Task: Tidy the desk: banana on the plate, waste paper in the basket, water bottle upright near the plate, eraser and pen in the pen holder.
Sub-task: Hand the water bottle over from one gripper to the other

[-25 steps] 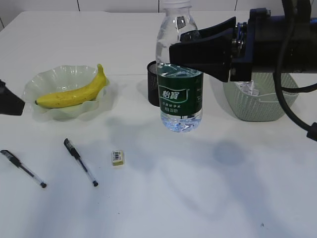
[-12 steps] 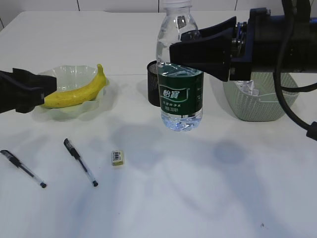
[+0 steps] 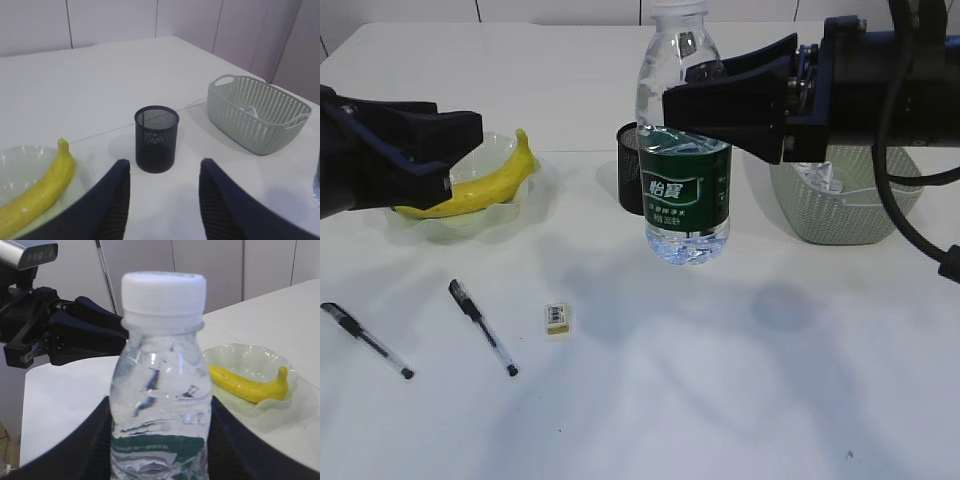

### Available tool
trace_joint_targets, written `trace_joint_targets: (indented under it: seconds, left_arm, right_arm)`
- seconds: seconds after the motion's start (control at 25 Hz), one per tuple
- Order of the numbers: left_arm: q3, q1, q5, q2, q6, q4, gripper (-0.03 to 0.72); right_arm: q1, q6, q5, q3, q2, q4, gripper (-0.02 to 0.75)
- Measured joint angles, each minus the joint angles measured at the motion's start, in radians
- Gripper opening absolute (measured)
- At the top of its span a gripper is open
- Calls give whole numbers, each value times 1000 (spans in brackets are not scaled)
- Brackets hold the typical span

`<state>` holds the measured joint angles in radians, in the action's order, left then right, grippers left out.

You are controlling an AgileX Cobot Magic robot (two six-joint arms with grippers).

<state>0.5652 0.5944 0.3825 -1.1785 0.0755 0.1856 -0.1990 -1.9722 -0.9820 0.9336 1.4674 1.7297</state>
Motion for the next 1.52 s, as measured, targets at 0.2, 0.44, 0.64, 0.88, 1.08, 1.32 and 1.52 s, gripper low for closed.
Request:
trace_joint_targets:
  seconds: [0.2, 0.44, 0.64, 0.88, 1.08, 1.32, 1.52]
  left_arm:
    - [0, 5, 45, -51, -2, -206, 330]
    - [0, 18, 131, -108, -76, -334, 364]
    - [0, 24, 240, -160, -221, -368, 578]
    - [0, 24, 388, -238, -372, -528, 671]
    - [0, 24, 531, -279, -453, -606, 673]
    - [0, 24, 607, -285, -510, -682, 673]
    - [0, 24, 625, -285, -548, -728, 673]
  right_arm:
    - [0, 0, 0, 0, 0, 0, 358]
    - [0, 0, 2, 0, 0, 0, 358]
    - [0, 0, 2, 31, 0, 0, 358]
    - [0, 0, 2, 70, 0, 0, 358]
    - [0, 0, -4, 70, 5, 0, 358]
    - [-43, 0, -6, 70, 11, 0, 358]
    - [-81, 0, -6, 70, 11, 0, 358]
